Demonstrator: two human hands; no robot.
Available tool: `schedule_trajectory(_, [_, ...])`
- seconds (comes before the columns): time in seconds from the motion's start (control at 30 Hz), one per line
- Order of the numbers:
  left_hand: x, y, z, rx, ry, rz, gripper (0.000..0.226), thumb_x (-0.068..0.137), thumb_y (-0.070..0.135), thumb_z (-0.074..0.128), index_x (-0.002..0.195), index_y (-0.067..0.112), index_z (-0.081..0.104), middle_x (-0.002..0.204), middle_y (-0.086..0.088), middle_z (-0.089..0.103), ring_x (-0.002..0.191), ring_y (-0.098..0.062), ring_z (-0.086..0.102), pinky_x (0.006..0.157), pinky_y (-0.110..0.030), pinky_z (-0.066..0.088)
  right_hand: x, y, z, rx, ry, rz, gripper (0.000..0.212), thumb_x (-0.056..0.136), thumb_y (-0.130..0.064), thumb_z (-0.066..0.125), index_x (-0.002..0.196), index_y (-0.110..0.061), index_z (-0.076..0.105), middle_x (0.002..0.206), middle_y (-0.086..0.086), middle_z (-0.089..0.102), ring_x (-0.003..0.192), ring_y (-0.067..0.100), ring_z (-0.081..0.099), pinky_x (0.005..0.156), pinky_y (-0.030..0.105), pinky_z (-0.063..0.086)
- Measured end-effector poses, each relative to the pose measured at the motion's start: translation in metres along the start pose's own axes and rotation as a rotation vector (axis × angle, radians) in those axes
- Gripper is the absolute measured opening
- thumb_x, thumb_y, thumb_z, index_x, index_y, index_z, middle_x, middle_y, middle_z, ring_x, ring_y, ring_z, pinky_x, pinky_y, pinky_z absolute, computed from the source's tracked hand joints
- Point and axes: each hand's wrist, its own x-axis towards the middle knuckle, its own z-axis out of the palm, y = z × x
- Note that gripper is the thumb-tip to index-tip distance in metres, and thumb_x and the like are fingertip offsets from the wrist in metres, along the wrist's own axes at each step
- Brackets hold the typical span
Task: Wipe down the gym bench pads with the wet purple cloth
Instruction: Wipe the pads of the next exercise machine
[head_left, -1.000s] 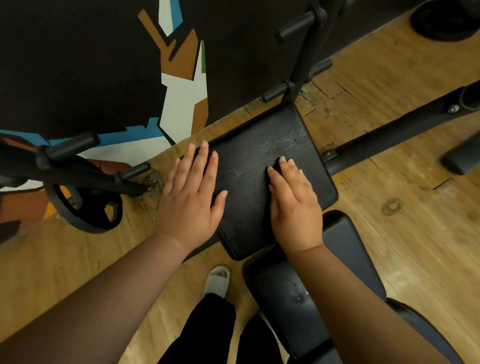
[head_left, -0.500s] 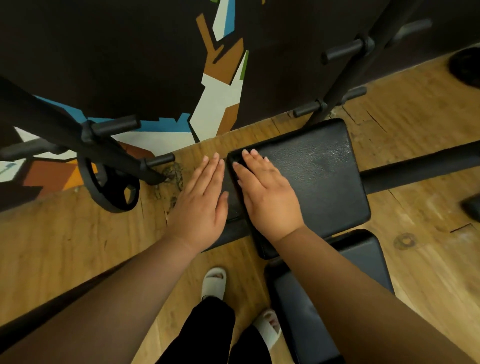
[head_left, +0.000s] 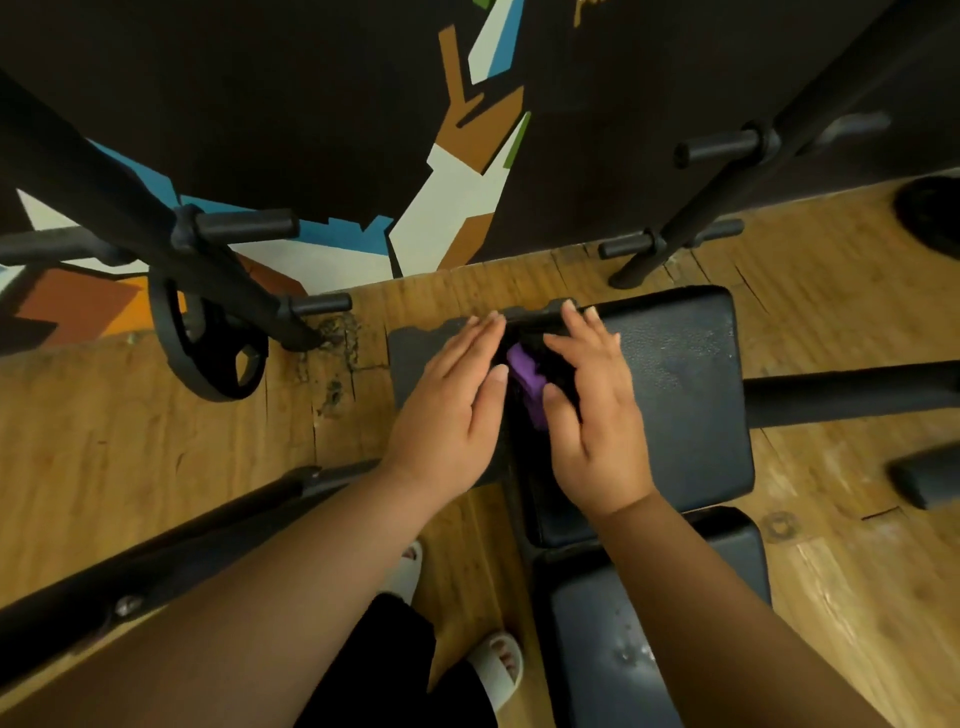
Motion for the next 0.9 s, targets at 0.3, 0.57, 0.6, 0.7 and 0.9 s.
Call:
schedule_trajectory(0.3, [0.007, 0.017, 0.021, -0.162, 0.07, -0.095, 0.046, 0.097, 0.034, 0.051, 0.142, 0.024, 0.046, 0.158, 0.009, 0.023, 0.146, -0.01, 0.02, 0.117, -0.04, 0.029, -0.012, 0.021, -0.003, -0.061, 0.124, 0.111, 0.049, 0.1, -0.031, 0.026, 0.138, -0.009, 0.048, 0.149, 0.003, 0.04, 0.145, 0.01, 0.023, 0.119, 0.03, 0.018])
schedule_trajectory(0.57, [0.011, 0.023, 0.017, -0.172, 0.286, -0.009, 0.018, 0.095, 0.018, 0.059, 0.111, 0.018, 0.068, 0.116, 0.017, 0.057, 0.12, -0.01, 0.054, 0.103, -0.033, 0.046, -0.013, 0.022, -0.001, -0.122, 0.091, 0.068, 0.05, 0.1, -0.039, 0.034, 0.137, -0.01, 0.05, 0.15, 0.01, 0.04, 0.145, 0.022, 0.025, 0.12, 0.037, 0.018])
schedule_trajectory(0.6, [0.012, 0.023, 0.016, -0.147, 0.298, 0.004, 0.02, 0.094, 0.02, 0.06, 0.112, 0.018, 0.068, 0.112, 0.017, 0.058, 0.117, -0.009, 0.054, 0.1, -0.031, 0.047, -0.014, 0.023, -0.001, -0.127, 0.095, 0.056, 0.049, 0.1, -0.04, 0.035, 0.136, -0.01, 0.052, 0.149, 0.011, 0.04, 0.144, 0.024, 0.026, 0.119, 0.04, 0.02])
schedule_trajectory(0.7, [0.01, 0.026, 0.016, -0.063, 0.193, 0.001, 0.043, 0.093, 0.036, 0.06, 0.132, 0.017, 0.058, 0.126, 0.013, 0.054, 0.128, -0.007, 0.041, 0.105, -0.016, 0.031, -0.013, 0.025, 0.0, -0.109, 0.117, 0.052, 0.044, 0.099, -0.032, 0.041, 0.132, -0.008, 0.055, 0.148, 0.011, 0.042, 0.143, 0.023, 0.028, 0.118, 0.041, 0.022])
schedule_trajectory(0.9, [0.003, 0.025, 0.02, -0.148, 0.099, -0.114, 0.033, 0.092, 0.023, 0.063, 0.124, 0.024, 0.062, 0.154, 0.012, 0.031, 0.145, -0.003, 0.013, 0.111, -0.013, 0.013, -0.012, 0.016, -0.007, 0.005, 0.064, 0.127, 0.052, 0.098, -0.048, 0.034, 0.136, -0.016, 0.051, 0.15, 0.003, 0.038, 0.146, 0.015, 0.021, 0.12, 0.039, 0.018])
